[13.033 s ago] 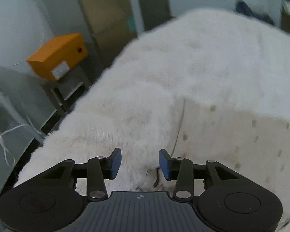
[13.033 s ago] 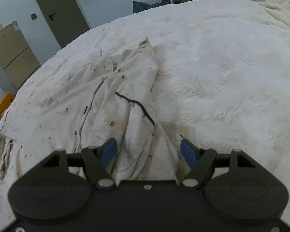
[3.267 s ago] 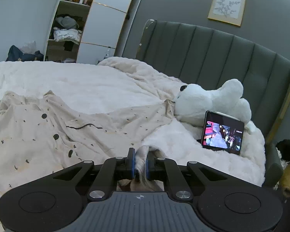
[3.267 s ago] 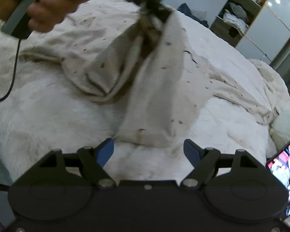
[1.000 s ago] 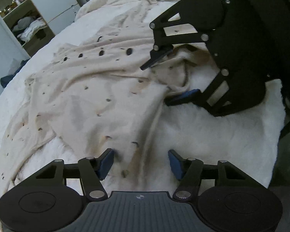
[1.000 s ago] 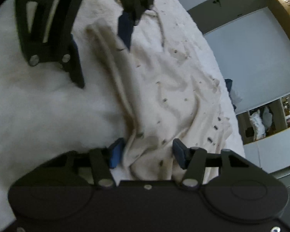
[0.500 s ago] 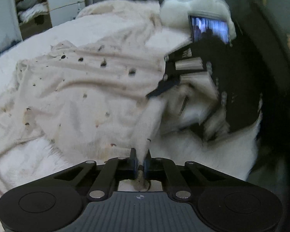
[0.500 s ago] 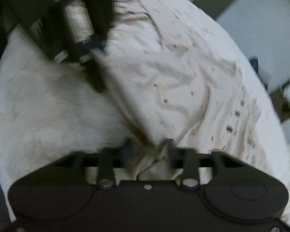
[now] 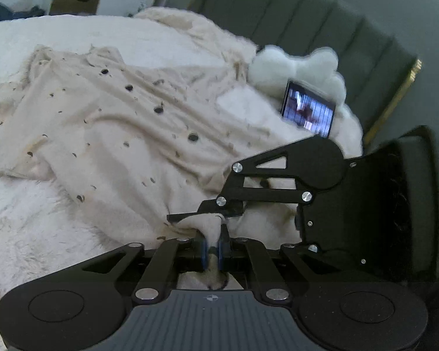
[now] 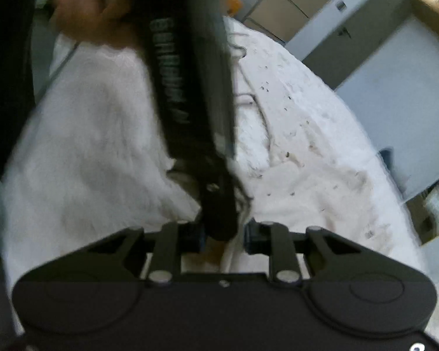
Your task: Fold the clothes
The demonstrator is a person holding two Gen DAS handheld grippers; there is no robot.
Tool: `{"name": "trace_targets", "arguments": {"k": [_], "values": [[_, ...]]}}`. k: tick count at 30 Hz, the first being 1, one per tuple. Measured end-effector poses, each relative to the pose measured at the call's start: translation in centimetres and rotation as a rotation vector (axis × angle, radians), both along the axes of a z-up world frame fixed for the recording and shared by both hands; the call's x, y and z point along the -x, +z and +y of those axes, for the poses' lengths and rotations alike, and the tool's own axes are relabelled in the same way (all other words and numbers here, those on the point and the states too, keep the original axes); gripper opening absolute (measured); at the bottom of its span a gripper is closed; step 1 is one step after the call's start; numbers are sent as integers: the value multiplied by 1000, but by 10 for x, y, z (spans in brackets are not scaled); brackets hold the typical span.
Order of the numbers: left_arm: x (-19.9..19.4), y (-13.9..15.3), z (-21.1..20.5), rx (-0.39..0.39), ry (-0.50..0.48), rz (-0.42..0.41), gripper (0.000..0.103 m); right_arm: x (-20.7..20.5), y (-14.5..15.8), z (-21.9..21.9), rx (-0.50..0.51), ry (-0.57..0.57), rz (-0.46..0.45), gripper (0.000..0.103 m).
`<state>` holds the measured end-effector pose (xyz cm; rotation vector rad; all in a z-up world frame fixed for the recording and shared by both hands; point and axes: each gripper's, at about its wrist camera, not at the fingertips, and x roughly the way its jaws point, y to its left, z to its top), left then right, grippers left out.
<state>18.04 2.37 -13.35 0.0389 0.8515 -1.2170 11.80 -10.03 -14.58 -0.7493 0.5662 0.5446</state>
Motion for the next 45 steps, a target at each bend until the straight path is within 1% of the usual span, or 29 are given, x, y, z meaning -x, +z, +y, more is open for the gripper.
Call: {"name": "trace_targets", "arguments": {"k": [2,3,4,6,7,8,10,11,13,14,15,17,19,21,22,24,25,27,28,30,31,32,33,34,35,37,38,43,45], "values": [[-4,4,11,23,31,7,37,-15,8,-14,-52,-72,37,5],[-5,5,17,34,50,6,41,-18,11,-21,-84,-97,50,5],[-6,7,18,35,59,-3,43,-35,20,-46,-227,-199,105,5],[-5,10,22,35,96,-46,46,-47,25,-67,-345,-291,158,5],[-3,11,22,32,104,-67,51,-58,28,-87,-460,-366,212,5],[-1,11,20,26,107,-94,56,-69,29,-112,-616,-459,286,5],[6,12,15,0,117,-165,64,-80,24,-146,-842,-537,391,5],[11,11,9,-28,126,-224,66,-77,20,-151,-886,-544,411,5],[14,10,2,-42,99,-240,66,-73,18,-162,-974,-567,447,5],[14,8,-1,-41,87,-227,67,-73,18,-167,-1021,-575,469,5],[10,8,0,-18,88,-174,68,-72,21,-167,-1046,-568,472,5],[0,7,5,37,99,-60,70,-64,25,-167,-1045,-541,460,5],[-19,3,22,173,167,139,73,-58,32,-163,-1024,-488,437,5],[-33,-10,38,318,222,334,73,-52,47,-141,-960,-415,392,6],[-39,-18,44,389,245,425,73,-50,52,-129,-909,-384,364,6],[-50,-34,58,532,291,608,73,-34,64,-97,-735,-309,253,6],[-54,-42,61,569,313,677,73,-30,65,-93,-712,-300,242,6],[-55,-55,55,522,350,716,73,-21,64,-73,-605,-261,191,6],[-54,-60,50,511,352,735,73,-14,61,-55,-505,-213,150,6],[-54,-72,39,486,367,774,73,-3,59,-43,-437,-180,127,6],[-54,-76,35,478,376,782,68,4,56,-32,-378,-146,104,7],[-55,-79,33,468,390,785,50,10,54,-24,-331,-120,84,7],[-56,-81,35,452,415,779,37,15,51,-16,-284,-94,64,8],[-56,-83,36,436,440,772,10,21,49,-10,-246,-77,43,8],[-57,-85,37,420,466,765,2,27,49,-5,-222,-69,23,8],[-59,-90,41,400,521,754,2,33,49,0,-219,-55,11,8],[-60,-93,46,414,548,755,1,37,50,2,-232,-46,14,8],[-64,-90,59,443,589,729,1,48,47,12,-235,-18,23,8],[-63,-89,63,448,599,726,1,56,46,14,-259,3,57,8]]}}
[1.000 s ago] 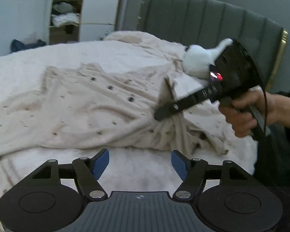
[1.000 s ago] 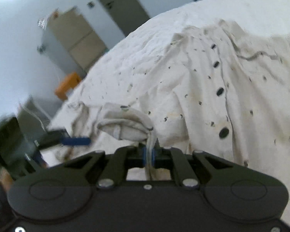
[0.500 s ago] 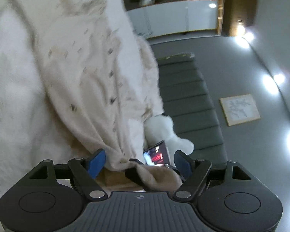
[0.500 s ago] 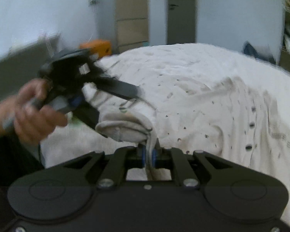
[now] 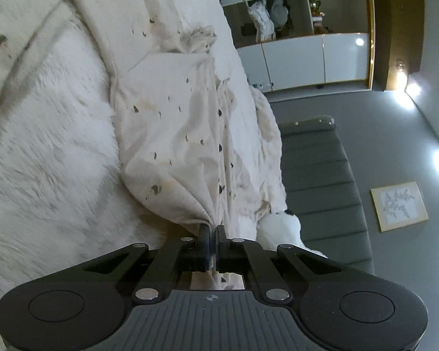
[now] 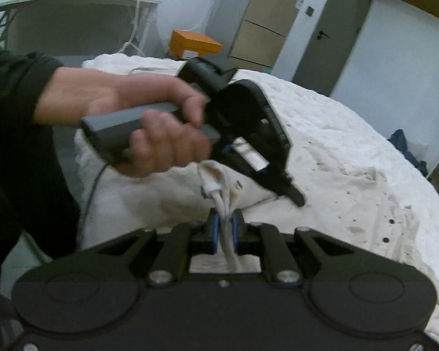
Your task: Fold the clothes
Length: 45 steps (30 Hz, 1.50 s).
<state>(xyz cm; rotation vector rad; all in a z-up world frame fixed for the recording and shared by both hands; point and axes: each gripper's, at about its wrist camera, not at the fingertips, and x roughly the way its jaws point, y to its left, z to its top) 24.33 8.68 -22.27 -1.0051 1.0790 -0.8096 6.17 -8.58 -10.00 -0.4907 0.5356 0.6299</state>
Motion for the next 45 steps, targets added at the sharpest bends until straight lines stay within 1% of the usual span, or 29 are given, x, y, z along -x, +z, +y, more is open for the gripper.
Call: {"name": "trace_targets", "arguments": {"k": [4,6,7,9,11,12,13,14,15,16,18,19,20,22,23,25,26,28,29,30,32,33,34,37,39,40,41,43,45], "values": [[3,5,9,-14,24,-9,1,20,-1,1,-44,66,60,11],[3,8,10,-23,28,-5,1,27,-6,-2,-53,64,99,22],[4,10,11,-29,31,0,2,29,-9,-6,-63,50,121,35],[3,10,12,-63,48,14,3,26,-12,-18,-102,-5,165,45],[3,13,14,-177,73,-3,20,21,-15,-34,-155,-79,223,45],[3,15,15,-241,85,-15,23,16,-17,-47,-203,-137,274,46],[3,17,16,-288,93,-26,28,15,-17,-50,-210,-145,280,47],[3,19,17,-305,94,-36,37,12,-19,-64,-264,-207,320,47],[3,23,19,-327,93,-54,41,10,-19,-69,-284,-228,333,48],[4,29,22,-354,87,-84,43,6,-23,-89,-370,-309,395,48],[7,39,23,-395,78,-138,43,3,-29,-109,-468,-388,451,48],[13,48,20,-428,53,-199,43,3,-31,-112,-476,-397,453,48],[24,61,9,-482,-8,-320,43,4,-32,-120,-501,-435,455,49],[48,87,-13,-589,-134,-564,45,6,-32,-125,-481,-468,430,49],[60,96,-24,-625,-204,-670,49,10,-28,-125,-406,-476,366,49],[86,100,-49,-634,-371,-822,54,13,-24,-122,-344,-475,310,49],[95,101,-57,-636,-429,-873,56,16,-20,-119,-261,-472,240,53],[112,93,-75,-674,-542,-929,56,16,-20,-113,-71,-432,129,69],[119,88,-83,-704,-581,-954,56,15,-22,-109,-14,-413,103,72],[124,82,-92,-738,-617,-975,56,15,-24,-106,43,-392,79,72],[136,66,-109,-800,-710,-1007,56,12,-42,-92,306,-299,-3,72],[140,59,-116,-824,-747,-1021,56,12,-50,-86,390,-251,-29,72],[141,54,-122,-833,-766,-1032,56,10,-55,-83,428,-216,-38,72],[136,45,-134,-849,-781,-1030,56,1,-69,-73,462,-165,-39,67],[127,45,-135,-814,-784,-963,43,-6,-72,-71,445,-155,-17,51],[122,45,-133,-775,-788,-927,26,-9,-72,-70,429,-161,1,26],[115,44,-132,-738,-787,-890,13,-13,-71,-70,412,-167,19,2],[99,49,-122,-643,-735,-786,3,-19,-66,-72,366,-193,54,0],[89,51,-113,-581,-683,-719,1,-24,-56,-82,285,-225,74,0]]}}
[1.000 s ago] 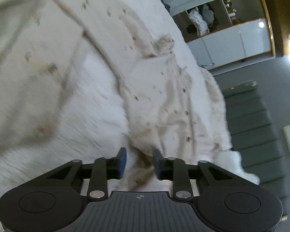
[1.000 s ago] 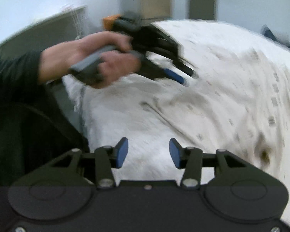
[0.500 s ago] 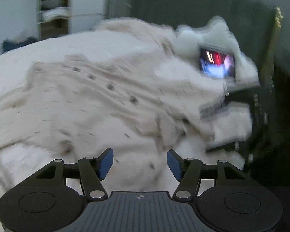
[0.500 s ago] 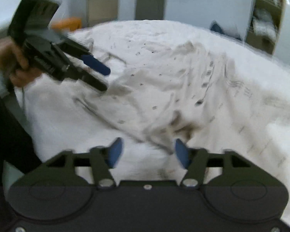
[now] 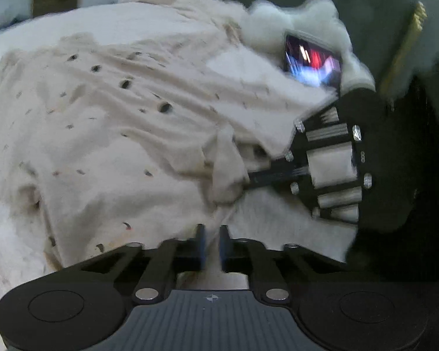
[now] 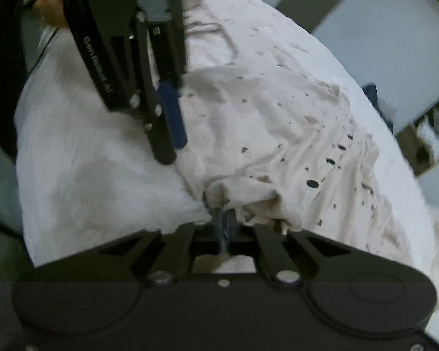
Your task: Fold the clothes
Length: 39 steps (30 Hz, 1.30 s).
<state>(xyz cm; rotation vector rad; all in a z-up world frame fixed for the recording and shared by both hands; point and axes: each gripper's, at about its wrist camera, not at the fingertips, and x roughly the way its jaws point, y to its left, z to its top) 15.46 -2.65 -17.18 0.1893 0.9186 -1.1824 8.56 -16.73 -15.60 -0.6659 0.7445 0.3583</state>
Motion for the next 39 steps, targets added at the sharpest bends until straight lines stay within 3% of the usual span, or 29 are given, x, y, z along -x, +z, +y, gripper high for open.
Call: {"name": "trace_targets", "arguments": {"k": [1,3,4,7,9,10,11,12,14,15,16,17,19,21,22,24,25,26,28,30,32,33,34,35,37,39], "values": [[-11,1,8,50,48,64,0,-2,6,-6,-44,-19,4,0],[-17,4,11,84,87,109,0,-10,17,-22,-151,-82,23,0],[-23,4,16,109,118,139,0,-9,18,-23,-155,-84,24,0],[-27,10,20,125,155,115,3,-14,29,-39,-221,-147,19,0],[-15,20,16,88,148,2,29,-19,37,-51,-303,-205,27,0],[-8,23,11,75,121,-47,61,-24,41,-60,-378,-247,42,0],[-1,24,5,63,97,-93,76,-31,46,-75,-516,-323,71,0],[7,24,-1,46,66,-141,76,-41,49,-95,-675,-425,103,0],[30,19,-17,-13,-30,-270,76,-51,48,-118,-832,-540,144,0],[39,15,-24,-46,-66,-319,76,-60,46,-137,-960,-632,183,0],[42,10,-31,-85,-79,-340,64,-65,45,-145,-1019,-663,200,0],[45,4,-38,-124,-92,-361,40,-70,43,-154,-1079,-695,216,0],[35,2,-39,-142,-36,-339,30,-83,41,-170,-1215,-749,236,0],[16,4,-36,-131,59,-287,32,-90,41,-175,-1232,-780,206,4],[7,7,-32,-123,112,-268,40,-92,43,-176,-1207,-797,183,10],[-6,19,-19,-97,220,-268,43,-97,52,-167,-1042,-801,156,14],[-3,27,-14,-86,224,-306,44,-88,66,-149,-875,-694,111,17],[7,36,-11,-83,204,-367,44,-83,69,-145,-833,-661,102,31],[31,45,-13,-74,116,-470,44,-49,76,-118,-648,-504,64,41],[55,41,-20,-90,-7,-534,44,-31,76,-103,-559,-421,34,40],[78,37,-27,-105,-130,-598,44,5,60,-66,-347,-265,0,40],[88,32,-32,-127,-182,-625,44,13,52,-52,-278,-214,-3,40],[93,18,-41,-198,-213,-669,42,19,46,-41,-224,-173,-6,39],[96,4,-50,-281,-229,-732,35,30,25,-19,-91,-83,-24,39],[94,-7,-54,-325,-231,-778,32,33,2,1,52,-24,-77,38],[88,-13,-58,-358,-208,-826,14,32,-21,17,176,18,-143,37]]}}
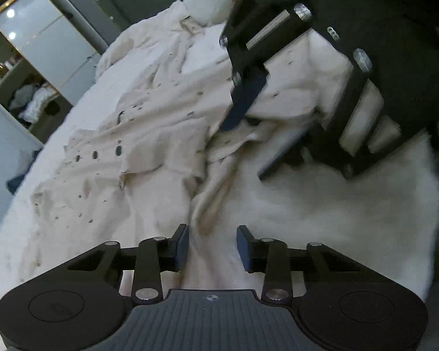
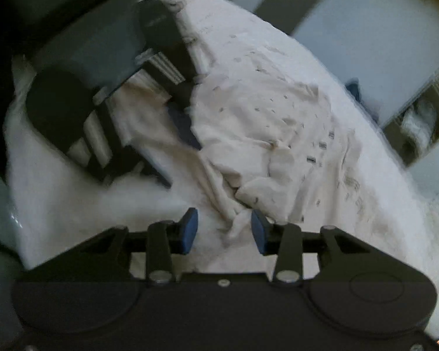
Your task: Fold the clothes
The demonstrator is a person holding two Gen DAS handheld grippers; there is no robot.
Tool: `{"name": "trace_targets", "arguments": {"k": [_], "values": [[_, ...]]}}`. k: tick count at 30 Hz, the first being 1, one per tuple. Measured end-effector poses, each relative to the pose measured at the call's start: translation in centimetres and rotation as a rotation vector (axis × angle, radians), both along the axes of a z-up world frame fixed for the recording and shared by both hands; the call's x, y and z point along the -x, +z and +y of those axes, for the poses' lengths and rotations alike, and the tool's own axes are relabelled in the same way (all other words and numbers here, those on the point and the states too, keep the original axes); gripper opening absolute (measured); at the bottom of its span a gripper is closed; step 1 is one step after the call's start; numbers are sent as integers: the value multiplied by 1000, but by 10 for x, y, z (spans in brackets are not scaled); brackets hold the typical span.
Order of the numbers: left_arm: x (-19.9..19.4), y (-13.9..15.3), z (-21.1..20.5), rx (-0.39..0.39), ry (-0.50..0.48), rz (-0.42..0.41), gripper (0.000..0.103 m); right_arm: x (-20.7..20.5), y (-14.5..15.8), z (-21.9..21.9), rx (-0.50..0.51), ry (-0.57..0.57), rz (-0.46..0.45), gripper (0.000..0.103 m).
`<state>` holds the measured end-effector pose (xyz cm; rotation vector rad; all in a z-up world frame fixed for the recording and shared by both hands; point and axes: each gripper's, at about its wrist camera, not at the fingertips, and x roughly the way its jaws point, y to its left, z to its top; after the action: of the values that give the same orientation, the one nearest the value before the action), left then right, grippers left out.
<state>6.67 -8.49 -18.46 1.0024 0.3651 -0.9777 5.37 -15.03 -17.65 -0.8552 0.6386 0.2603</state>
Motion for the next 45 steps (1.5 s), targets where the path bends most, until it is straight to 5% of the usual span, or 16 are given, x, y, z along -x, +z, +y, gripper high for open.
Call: {"name": "trace_targets", "arguments": {"k": [1,4,11,15,18,21,22,24,27,32,37,39,42,43,44,45], "values": [[-2,0,-1,-3,8,-15,1,-1,-11,8,63,19,-32,31],[-7,7,6,46,-5,23,1,-7,-21,13,119,41,-40,1],[6,39,39,126,-180,270,0,47,9,17,82,215,90,0],[20,23,32,-11,-240,413,1,72,13,24,53,238,143,0],[25,20,32,-52,-259,394,2,82,21,26,19,226,174,4],[11,44,44,59,-264,527,32,89,38,20,-42,191,176,17],[2,55,54,135,-250,583,60,90,48,14,-72,171,156,33],[-24,77,79,280,-152,654,68,92,58,1,-109,136,129,47],[-51,88,106,374,-14,639,69,83,78,-31,-233,4,76,50],[-136,82,159,662,461,839,69,68,80,-45,-337,-45,48,60],[-170,41,147,658,609,1053,68,-12,63,-66,-552,-149,69,65],[-169,33,134,606,606,1059,64,-38,59,-77,-615,-186,103,64],[-158,22,113,485,590,1065,28,-67,53,-76,-622,-201,132,56],[-155,24,112,471,583,1057,16,-81,46,-74,-608,-207,192,36],[-152,25,113,464,574,1050,9,-82,42,-75,-609,-215,215,4],[-148,27,118,474,565,1049,4,-84,37,-75,-603,-231,260,3]]}}
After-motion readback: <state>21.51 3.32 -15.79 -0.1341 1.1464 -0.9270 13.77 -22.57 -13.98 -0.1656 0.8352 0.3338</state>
